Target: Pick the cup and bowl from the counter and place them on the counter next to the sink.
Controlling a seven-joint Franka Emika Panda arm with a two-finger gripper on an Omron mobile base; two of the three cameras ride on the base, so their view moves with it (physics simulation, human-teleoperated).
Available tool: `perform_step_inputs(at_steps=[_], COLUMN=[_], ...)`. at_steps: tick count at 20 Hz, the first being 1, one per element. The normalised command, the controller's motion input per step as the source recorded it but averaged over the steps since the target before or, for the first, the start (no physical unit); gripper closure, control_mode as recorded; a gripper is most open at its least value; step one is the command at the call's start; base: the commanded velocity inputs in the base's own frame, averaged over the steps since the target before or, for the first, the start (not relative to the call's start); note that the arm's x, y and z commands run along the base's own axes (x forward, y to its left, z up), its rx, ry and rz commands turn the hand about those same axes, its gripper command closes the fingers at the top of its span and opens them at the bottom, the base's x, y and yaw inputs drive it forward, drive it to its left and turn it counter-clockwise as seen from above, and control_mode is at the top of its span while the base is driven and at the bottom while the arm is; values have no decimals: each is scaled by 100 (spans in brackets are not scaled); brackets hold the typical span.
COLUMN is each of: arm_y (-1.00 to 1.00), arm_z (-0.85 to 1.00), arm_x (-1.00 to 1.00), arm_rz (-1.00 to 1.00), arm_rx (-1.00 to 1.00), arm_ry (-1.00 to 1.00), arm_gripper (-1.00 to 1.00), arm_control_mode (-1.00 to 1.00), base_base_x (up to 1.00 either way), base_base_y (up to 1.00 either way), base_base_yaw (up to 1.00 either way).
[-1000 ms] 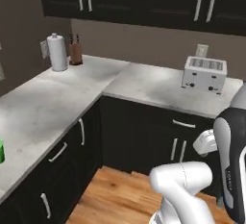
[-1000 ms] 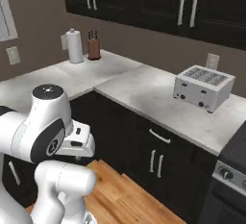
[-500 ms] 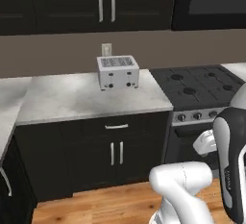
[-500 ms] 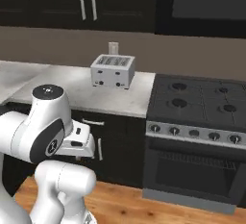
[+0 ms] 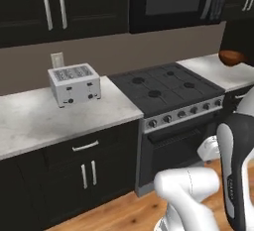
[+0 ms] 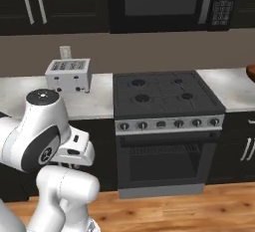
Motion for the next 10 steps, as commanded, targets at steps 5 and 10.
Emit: perform_step_inputs(at_steps=[5, 10], arm_y=[0, 0], arm_z=[0, 0], arm_x=[0, 0], arm_rz=[0, 0], arm_rx=[0, 0], arm_ry=[0, 0], arm_gripper=[-100, -100], arm_control_mode=[100, 100], base_base_x=[70, 81], base_base_y=[-30, -71], base_base_yaw=[3, 13])
